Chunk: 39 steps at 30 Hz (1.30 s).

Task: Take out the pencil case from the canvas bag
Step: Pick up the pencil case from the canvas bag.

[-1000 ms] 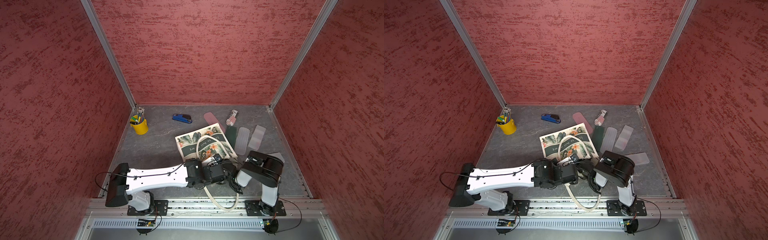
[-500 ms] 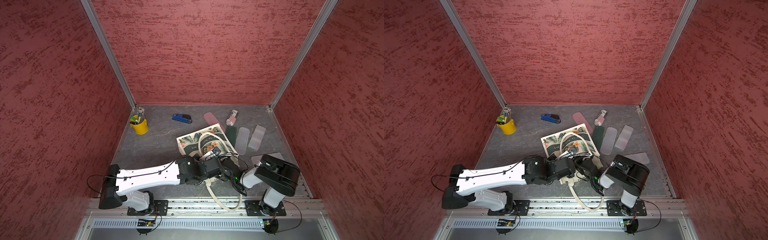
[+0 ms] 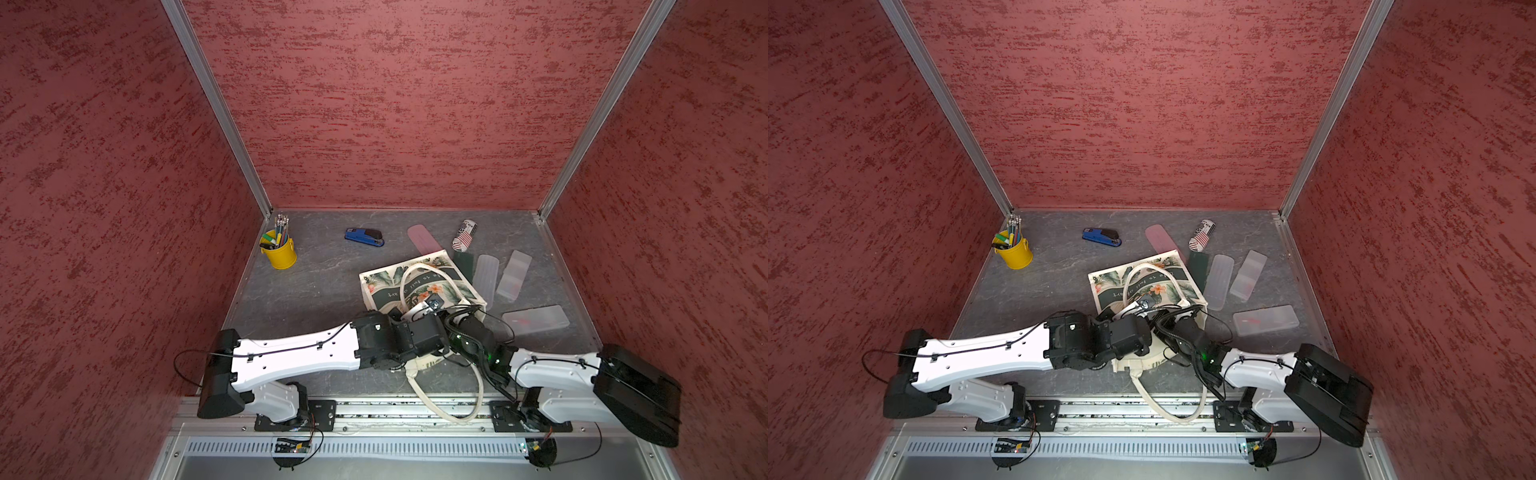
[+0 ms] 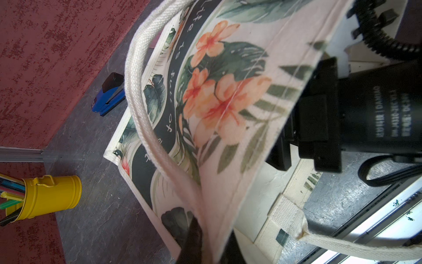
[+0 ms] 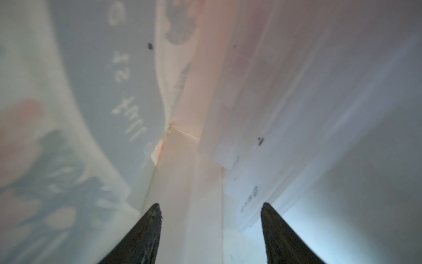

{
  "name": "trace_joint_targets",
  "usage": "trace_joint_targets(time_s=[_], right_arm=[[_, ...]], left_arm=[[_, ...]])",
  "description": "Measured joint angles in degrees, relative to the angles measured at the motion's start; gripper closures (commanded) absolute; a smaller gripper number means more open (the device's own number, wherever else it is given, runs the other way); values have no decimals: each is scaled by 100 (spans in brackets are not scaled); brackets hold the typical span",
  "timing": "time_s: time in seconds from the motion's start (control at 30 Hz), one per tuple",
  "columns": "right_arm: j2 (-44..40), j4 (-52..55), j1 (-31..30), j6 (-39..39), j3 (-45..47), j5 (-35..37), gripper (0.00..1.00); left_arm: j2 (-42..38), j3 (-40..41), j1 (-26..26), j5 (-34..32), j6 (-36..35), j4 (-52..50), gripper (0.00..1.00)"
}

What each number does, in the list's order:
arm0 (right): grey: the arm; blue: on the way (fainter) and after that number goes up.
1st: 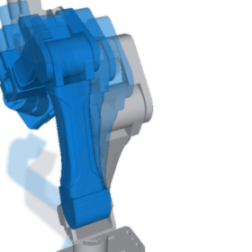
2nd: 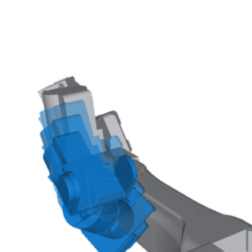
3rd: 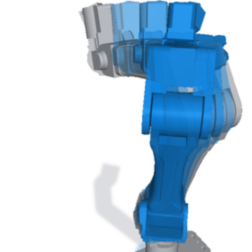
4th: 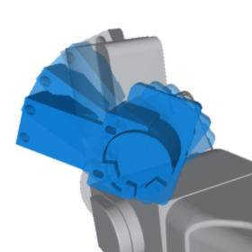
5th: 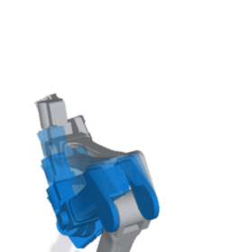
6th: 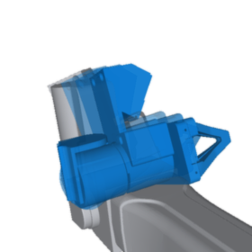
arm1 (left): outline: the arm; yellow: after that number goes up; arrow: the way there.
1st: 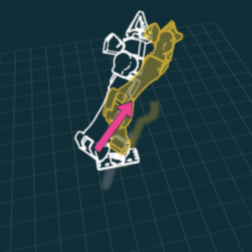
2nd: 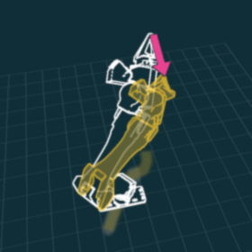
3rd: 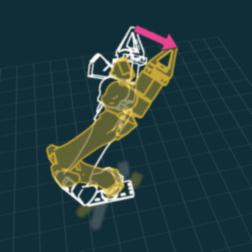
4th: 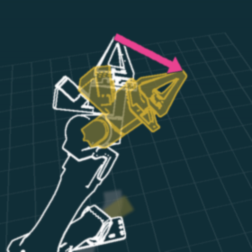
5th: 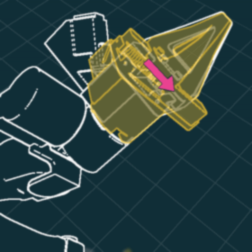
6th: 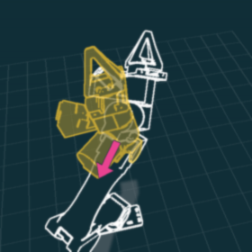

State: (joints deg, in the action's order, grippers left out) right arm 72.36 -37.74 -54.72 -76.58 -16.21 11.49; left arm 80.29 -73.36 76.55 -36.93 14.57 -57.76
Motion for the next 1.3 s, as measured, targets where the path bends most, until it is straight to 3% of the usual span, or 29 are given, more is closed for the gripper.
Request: trace_joint_targets(time_s=[0.33,0.5,0.8,0.93,1.3], right_arm=[[1239,-446,0,-302,168,-352,29],[2210,-1187,0,-378,-240,-372,35],[3445,-2455,-4,-551,-684,-437,78],[3213,-2452,-7,-463,-601,-562,83],[798,-496,-282,525,-490,-776,79]], left_arm=[[0,0,17,42,22,-9,100],[0,13,96,42,114,-31,100],[-214,260,127,-15,431,-111,100],[-586,474,-68,70,503,-57,100],[-1095,673,-684,72,564,302,100]])
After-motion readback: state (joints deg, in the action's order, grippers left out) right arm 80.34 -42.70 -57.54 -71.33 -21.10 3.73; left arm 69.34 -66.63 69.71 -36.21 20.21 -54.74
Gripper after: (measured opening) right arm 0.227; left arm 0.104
